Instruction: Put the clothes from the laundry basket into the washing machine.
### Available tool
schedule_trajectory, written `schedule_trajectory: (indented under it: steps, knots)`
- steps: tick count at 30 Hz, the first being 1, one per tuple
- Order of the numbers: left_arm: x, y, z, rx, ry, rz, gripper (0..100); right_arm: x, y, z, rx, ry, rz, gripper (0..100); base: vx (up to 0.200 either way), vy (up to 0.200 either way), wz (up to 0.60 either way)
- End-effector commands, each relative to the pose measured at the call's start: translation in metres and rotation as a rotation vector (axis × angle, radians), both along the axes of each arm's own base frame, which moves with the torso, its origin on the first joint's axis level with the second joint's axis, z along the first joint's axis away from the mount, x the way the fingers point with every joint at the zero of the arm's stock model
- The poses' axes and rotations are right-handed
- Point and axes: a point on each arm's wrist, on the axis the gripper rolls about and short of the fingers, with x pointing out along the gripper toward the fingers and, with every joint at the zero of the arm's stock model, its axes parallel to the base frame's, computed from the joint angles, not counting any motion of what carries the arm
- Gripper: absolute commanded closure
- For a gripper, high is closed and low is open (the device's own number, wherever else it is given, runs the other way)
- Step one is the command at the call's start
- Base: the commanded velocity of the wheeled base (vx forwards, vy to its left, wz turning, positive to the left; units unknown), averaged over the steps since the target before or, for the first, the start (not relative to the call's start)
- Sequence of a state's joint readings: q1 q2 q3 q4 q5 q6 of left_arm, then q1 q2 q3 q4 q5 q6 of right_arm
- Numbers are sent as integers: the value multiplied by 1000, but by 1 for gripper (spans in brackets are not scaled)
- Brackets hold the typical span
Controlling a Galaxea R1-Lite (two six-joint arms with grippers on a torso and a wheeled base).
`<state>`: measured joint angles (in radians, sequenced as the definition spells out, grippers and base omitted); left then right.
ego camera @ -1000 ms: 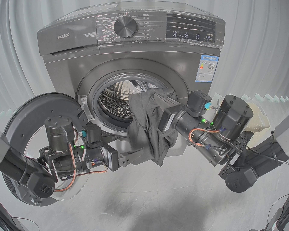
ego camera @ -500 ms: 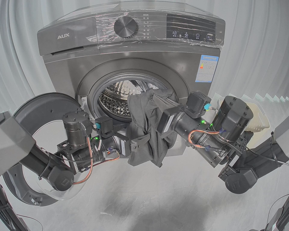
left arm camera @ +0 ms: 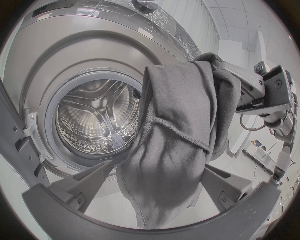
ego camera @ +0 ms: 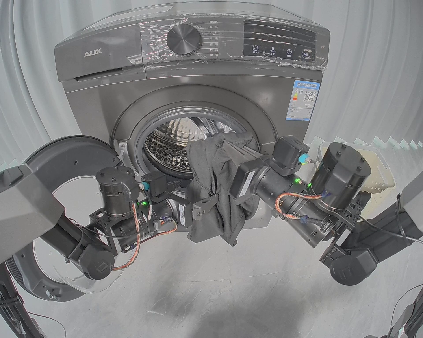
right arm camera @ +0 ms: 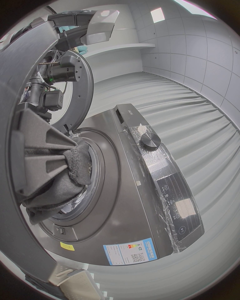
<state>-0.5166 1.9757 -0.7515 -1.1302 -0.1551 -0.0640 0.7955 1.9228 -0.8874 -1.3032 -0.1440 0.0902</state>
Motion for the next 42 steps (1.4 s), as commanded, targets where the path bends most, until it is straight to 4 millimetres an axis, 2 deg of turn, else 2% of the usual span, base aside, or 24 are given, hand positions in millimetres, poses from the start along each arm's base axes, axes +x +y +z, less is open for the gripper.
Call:
schedule_trajectory:
  steps: [1, 17, 24, 32, 33, 42]
  knots:
    - [-1, 2, 1, -1, -4, 6, 0, 0, 0, 1, 6, -8, -1, 100, 0, 0, 0]
    - [3, 17, 5, 9, -23, 86, 0, 2, -3, -1, 0, -2, -9, 100, 0, 0, 0]
    - [-1, 4, 4, 6, -23, 40, 0, 1, -1, -1, 1, -2, -4, 100, 0, 0, 0]
    - [1, 2, 0, 5, -17, 37, 0, 1, -2, -1, 2, -3, -6, 100, 0, 0, 0]
    - [1, 2, 0, 5, -17, 37, 100, 1, -2, -1, 2, -3, -6, 100, 0, 0, 0]
    - [8, -3, -9, 4, -16, 31, 100, -1, 0, -1, 2, -3, 0, 100, 0, 0, 0]
